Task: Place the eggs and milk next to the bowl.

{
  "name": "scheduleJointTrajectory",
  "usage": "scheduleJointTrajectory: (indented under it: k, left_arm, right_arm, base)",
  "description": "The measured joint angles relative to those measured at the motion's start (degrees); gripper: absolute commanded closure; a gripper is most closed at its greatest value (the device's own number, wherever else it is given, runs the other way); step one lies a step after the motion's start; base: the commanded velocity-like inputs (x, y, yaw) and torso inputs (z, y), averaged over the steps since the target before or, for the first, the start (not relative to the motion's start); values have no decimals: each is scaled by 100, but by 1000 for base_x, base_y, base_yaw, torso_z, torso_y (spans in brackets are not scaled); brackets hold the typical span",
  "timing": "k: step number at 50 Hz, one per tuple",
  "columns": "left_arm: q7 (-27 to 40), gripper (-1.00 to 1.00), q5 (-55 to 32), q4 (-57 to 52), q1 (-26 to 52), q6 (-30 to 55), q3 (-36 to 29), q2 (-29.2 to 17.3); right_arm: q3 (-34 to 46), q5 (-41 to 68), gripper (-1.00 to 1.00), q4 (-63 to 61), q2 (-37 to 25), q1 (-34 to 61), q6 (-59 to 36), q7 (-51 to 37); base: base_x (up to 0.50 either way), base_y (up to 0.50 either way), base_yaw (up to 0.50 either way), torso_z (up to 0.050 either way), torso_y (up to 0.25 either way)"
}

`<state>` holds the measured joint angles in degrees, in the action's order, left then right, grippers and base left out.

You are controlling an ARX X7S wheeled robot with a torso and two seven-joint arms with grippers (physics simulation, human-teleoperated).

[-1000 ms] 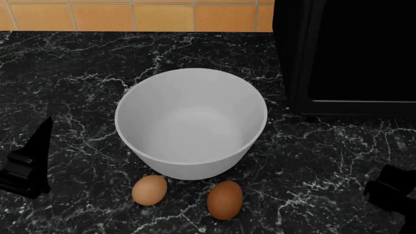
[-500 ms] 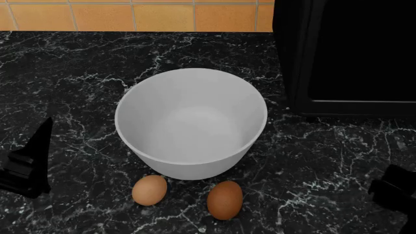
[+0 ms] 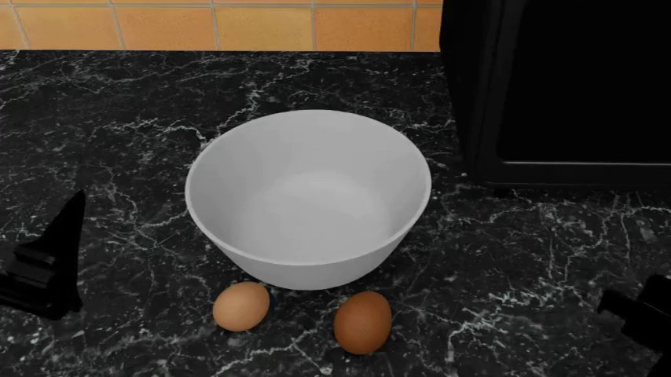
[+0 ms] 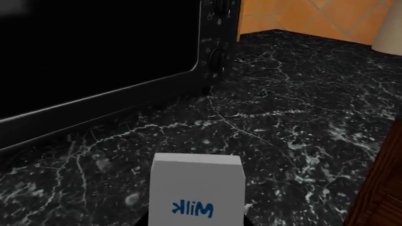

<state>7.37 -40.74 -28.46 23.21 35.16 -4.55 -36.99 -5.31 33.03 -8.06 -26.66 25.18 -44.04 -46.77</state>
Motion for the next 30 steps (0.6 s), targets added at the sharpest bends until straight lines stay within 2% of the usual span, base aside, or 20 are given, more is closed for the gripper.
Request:
scheduleJointTrajectory:
  k: [30]
  left_arm:
    - [-60, -100, 66, 51, -28, -127, -74, 10]
  right_arm:
    - [297, 784, 100, -808, -437, -360, 388, 1480]
  base:
    - [0, 0, 0, 0, 1]
